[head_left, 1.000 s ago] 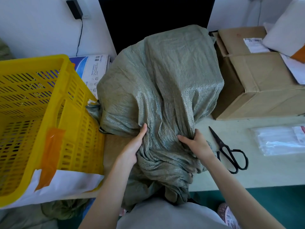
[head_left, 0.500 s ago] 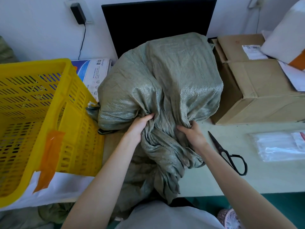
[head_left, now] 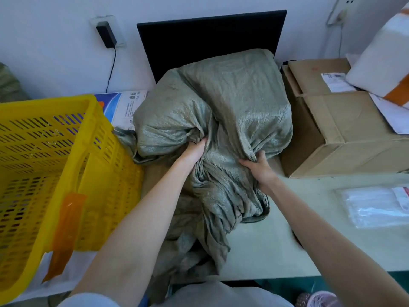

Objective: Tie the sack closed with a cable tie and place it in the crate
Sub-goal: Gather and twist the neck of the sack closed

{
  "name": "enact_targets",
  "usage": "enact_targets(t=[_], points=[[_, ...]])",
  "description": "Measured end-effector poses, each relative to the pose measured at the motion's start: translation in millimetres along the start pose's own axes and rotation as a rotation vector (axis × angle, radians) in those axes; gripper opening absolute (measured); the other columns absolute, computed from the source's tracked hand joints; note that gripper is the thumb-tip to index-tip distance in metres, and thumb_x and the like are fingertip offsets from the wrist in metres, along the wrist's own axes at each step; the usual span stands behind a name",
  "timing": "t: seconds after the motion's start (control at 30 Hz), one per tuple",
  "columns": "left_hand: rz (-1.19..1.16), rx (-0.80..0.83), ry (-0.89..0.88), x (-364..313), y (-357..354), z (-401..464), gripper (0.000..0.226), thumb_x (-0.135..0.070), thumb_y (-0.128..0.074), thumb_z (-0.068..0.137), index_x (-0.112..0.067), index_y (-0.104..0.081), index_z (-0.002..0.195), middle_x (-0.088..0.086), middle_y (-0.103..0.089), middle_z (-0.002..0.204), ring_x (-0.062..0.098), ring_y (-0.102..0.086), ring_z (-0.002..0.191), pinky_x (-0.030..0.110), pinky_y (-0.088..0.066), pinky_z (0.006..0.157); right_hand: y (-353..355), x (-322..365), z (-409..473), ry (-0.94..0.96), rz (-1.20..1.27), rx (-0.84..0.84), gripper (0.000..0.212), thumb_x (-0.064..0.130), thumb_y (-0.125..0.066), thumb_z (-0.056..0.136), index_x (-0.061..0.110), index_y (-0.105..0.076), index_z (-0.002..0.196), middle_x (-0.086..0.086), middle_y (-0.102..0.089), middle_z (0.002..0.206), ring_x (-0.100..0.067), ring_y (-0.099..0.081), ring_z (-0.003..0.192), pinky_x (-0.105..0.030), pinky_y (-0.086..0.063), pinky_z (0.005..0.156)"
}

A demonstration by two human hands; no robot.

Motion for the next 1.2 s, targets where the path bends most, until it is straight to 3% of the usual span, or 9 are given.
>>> enact_targets(t=[0.1, 0.27, 0.37, 0.5, 0.67, 0.77, 0.93, 1.07, 1.2], points=[[0.129, 0.049, 0.043, 8.5, 3.9, 2.0, 0.067, -0.05, -0.048, 0.093, -0.01, -0.036, 0.144, 0.012, -0.046, 0.143, 0.027, -0.05, 0.125, 0.03, -0.04, 0.09, 3.6, -6.9, 3.3, -0.035, -0.06, 0.018, 0.065, 0.018, -0.065, 0.088, 0.017, -0.022, 0.137, -0.005, -0.035, 0.144, -0.027, -0.047, 0.122, -0.04, -0.046, 0.096], [-0.073, 0.185, 0.186, 24.0, 29.6, 5.6, 0.053, -0.048, -0.068, 0.08, -0.017, -0.06, 0.122, 0.011, -0.064, 0.118, 0.026, -0.062, 0.1, 0.04, -0.049, 0.087, 15.5, -15.8, 3.2, -0.257, 0.044, -0.038, 0.084, 0.028, -0.085, 0.065, 0.013, -0.034, 0.129, -0.014, -0.055, 0.119, -0.033, -0.062, 0.102, -0.05, -0.055, 0.084], [-0.303, 0.194, 0.209, 32.4, 44.6, 6.5, 0.044, -0.055, -0.06, 0.083, -0.016, -0.065, 0.1, 0.011, -0.065, 0.113, 0.027, -0.061, 0.099, 0.042, -0.047, 0.086, 16.8, -16.4, 1.0, -0.344, 0.207, -0.047, 0.057, 0.018, -0.084, 0.067, 0.006, -0.05, 0.11, -0.02, -0.066, 0.1, -0.032, -0.068, 0.085, -0.05, -0.056, 0.076], [-0.312, 0.195, 0.216, 37.3, 49.1, -0.4, 0.062, -0.054, -0.054, 0.087, -0.014, -0.048, 0.134, 0.012, -0.05, 0.138, 0.026, -0.047, 0.125, 0.045, -0.036, 0.101, 5.9, -18.4, -2.4, -0.349, 0.256, -0.02, 0.049, 0.017, -0.078, 0.075, 0.008, -0.053, 0.115, -0.019, -0.068, 0.101, -0.032, -0.068, 0.087, -0.049, -0.056, 0.076], [0.053, 0.327, 0.266, 34.0, 37.8, -3.6, 0.085, -0.062, -0.063, 0.073, -0.019, -0.038, 0.142, 0.009, -0.041, 0.146, 0.026, -0.039, 0.133, 0.043, -0.034, 0.105, -10.2, -20.8, -10.3, -0.163, 0.141, -0.114, 0.063, 0.02, -0.067, 0.083, 0.014, -0.036, 0.137, -0.013, -0.062, 0.119, -0.034, -0.062, 0.105, -0.053, -0.048, 0.096], [0.391, 0.351, 0.28, 38.6, 26.1, -5.3, 0.105, -0.074, -0.065, 0.054, -0.023, -0.04, 0.142, 0.009, -0.041, 0.148, 0.029, -0.04, 0.133, 0.047, -0.028, 0.112, -20.0, -20.4, -20.4, -0.073, 0.068, -0.125, 0.034, 0.013, -0.053, 0.093, 0.015, -0.042, 0.125, -0.011, -0.063, 0.107, -0.031, -0.063, 0.102, -0.051, -0.05, 0.094], [0.367, 0.389, 0.269, 39.8, 3.2, -9.6, 0.055, -0.04, -0.065, 0.084, -0.012, -0.055, 0.13, 0.011, -0.066, 0.108, 0.025, -0.063, 0.093, 0.034, -0.05, 0.085, -30.7, -22.9, -31.7, 0.018, 0.017, -0.088, 0.035, 0.007, -0.045, 0.093, 0.019, -0.043, 0.126, -0.008, -0.06, 0.119, -0.026, -0.061, 0.105, -0.048, -0.049, 0.096], [0.365, 0.285, 0.208, 35.2, -0.6, -10.2, 0.032, -0.017, -0.059, 0.087, -0.004, -0.057, 0.117, 0.007, -0.061, 0.079, 0.019, -0.059, 0.069, 0.025, -0.047, 0.057, -27.4, -23.9, -32.4, 0.023, 0.066, -0.104, 0.028, 0.004, -0.051, 0.091, 0.018, -0.047, 0.115, -0.01, -0.065, 0.109, -0.025, -0.065, 0.095, -0.045, -0.054, 0.086], [0.322, 0.241, 0.201, 35.1, -3.3, -10.1, 0.037, -0.005, -0.049, 0.087, 0.003, -0.053, 0.122, 0.011, -0.058, 0.078, 0.022, -0.057, 0.068, 0.026, -0.044, 0.056, -22.8, -27.1, -29.9, -0.05, 0.145, -0.125, 0.032, 0.011, -0.064, 0.086, 0.015, -0.045, 0.112, -0.017, -0.064, 0.109, -0.032, -0.066, 0.095, -0.051, -0.053, 0.089]])
Point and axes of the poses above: each hand's wrist, its own z-axis towards the middle knuckle, its own y-axis out of the back of the hand, x = y × z, the point moved 4 cm from there along z, towards the middle knuckle
